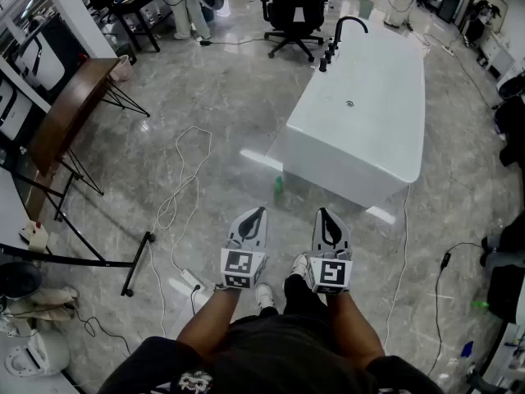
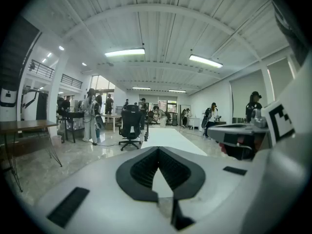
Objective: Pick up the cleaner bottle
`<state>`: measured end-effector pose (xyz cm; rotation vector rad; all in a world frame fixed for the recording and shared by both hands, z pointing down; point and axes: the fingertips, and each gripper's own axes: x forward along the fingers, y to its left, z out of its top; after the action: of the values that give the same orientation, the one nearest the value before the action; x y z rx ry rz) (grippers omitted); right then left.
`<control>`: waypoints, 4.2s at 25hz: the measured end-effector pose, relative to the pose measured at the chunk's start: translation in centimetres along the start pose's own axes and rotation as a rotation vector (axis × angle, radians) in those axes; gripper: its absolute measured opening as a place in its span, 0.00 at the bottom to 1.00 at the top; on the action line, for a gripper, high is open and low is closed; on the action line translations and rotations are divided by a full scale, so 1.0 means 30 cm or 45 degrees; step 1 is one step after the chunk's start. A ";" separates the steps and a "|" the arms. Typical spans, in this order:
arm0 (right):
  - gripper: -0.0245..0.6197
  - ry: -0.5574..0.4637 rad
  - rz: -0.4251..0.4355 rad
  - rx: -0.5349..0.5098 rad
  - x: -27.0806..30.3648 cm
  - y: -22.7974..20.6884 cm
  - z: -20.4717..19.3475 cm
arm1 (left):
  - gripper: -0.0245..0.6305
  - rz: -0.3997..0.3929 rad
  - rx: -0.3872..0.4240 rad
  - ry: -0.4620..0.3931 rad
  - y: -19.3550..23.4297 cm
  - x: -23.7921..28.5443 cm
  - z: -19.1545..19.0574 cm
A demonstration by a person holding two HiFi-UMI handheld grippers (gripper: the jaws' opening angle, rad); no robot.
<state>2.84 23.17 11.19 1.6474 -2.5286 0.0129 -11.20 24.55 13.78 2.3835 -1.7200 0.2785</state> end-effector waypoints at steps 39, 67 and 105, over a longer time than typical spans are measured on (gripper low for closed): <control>0.06 0.176 0.064 0.057 0.946 -0.269 -0.942 | 0.05 -0.081 -0.021 0.203 0.289 1.185 -0.842; 0.06 0.128 0.101 -0.041 1.211 -0.245 -1.993 | 0.20 0.089 -0.030 0.186 0.424 1.573 -2.086; 0.06 0.083 0.065 -0.002 1.076 -0.256 -2.011 | 0.35 0.114 0.087 0.142 0.544 2.049 -2.550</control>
<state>2.92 -4.85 74.08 1.5558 -2.5209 0.0683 -10.84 -16.79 104.27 2.2921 -1.7961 0.4815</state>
